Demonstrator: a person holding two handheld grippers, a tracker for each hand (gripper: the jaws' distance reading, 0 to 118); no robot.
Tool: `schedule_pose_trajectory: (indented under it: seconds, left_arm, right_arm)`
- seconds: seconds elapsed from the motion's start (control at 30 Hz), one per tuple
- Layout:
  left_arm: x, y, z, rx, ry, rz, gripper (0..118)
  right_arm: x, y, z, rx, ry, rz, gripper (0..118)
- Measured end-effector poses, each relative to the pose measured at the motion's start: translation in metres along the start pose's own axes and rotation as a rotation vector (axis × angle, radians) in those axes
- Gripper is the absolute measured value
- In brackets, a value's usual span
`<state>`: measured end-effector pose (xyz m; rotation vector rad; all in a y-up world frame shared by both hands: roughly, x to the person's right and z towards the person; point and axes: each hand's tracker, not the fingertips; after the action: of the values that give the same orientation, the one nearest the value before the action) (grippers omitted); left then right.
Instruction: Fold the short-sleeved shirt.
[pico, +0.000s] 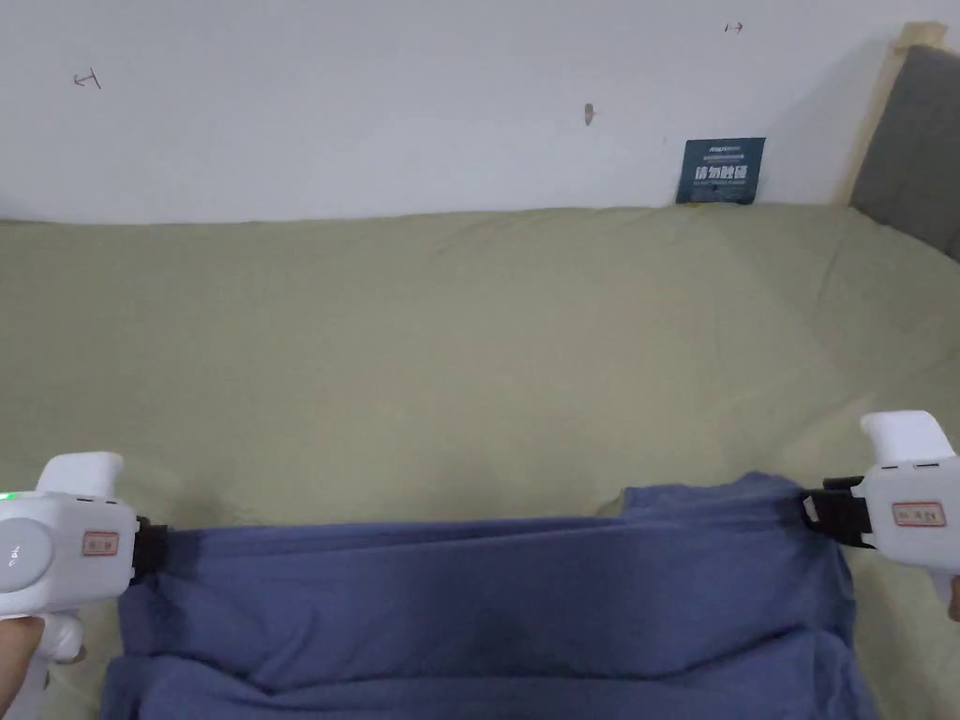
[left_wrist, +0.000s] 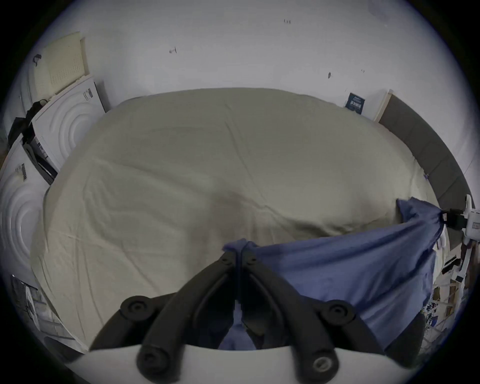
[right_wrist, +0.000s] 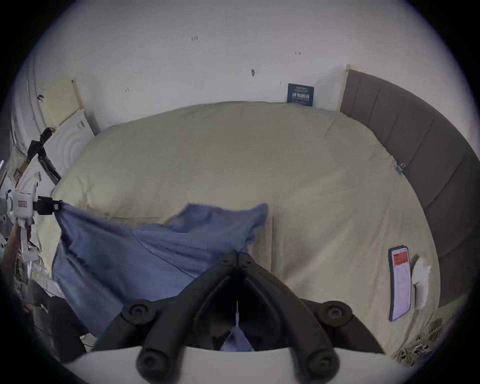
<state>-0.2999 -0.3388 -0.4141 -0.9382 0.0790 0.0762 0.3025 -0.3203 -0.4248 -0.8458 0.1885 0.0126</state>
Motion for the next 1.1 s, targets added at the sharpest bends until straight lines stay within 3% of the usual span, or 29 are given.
schedule_pose_trajectory:
  seconds: [0.37, 0.63, 0.83, 0.87, 0.9, 0.97, 1.0, 1.1]
  left_arm:
    - [-0.019, -0.087, 0.087, 0.093, -0.059, -0.005, 2]
    - [-0.026, -0.165, 0.102, 0.128, -0.079, -0.015, 2]
    - [-0.041, -0.200, 0.073, 0.060, -0.096, -0.004, 2]
    - [-0.041, -0.202, 0.068, 0.046, -0.093, -0.006, 6]
    - [-0.039, -0.204, 0.067, 0.015, -0.085, -0.010, 32]
    - [-0.038, -0.205, 0.062, -0.003, -0.074, -0.017, 106]
    - [-0.036, -0.204, 0.067, 0.009, -0.073, -0.018, 118]
    - [-0.025, -0.189, 0.086, 0.073, -0.071, -0.029, 116]
  right_arm:
    - [-0.019, -0.088, 0.100, 0.077, 0.018, 0.068, 1]
    - [-0.019, -0.158, 0.113, 0.024, 0.031, 0.034, 1]
    - [-0.016, -0.191, 0.094, -0.075, 0.034, 0.010, 1]
    - [-0.015, -0.194, 0.089, -0.114, 0.044, -0.008, 1]
    - [-0.016, -0.196, 0.085, -0.139, 0.033, -0.024, 14]
    - [-0.012, -0.199, 0.076, -0.158, -0.014, -0.009, 68]
    - [-0.013, -0.198, 0.079, -0.137, -0.005, -0.009, 72]
    - [-0.022, -0.182, 0.088, -0.094, 0.018, -0.032, 72]
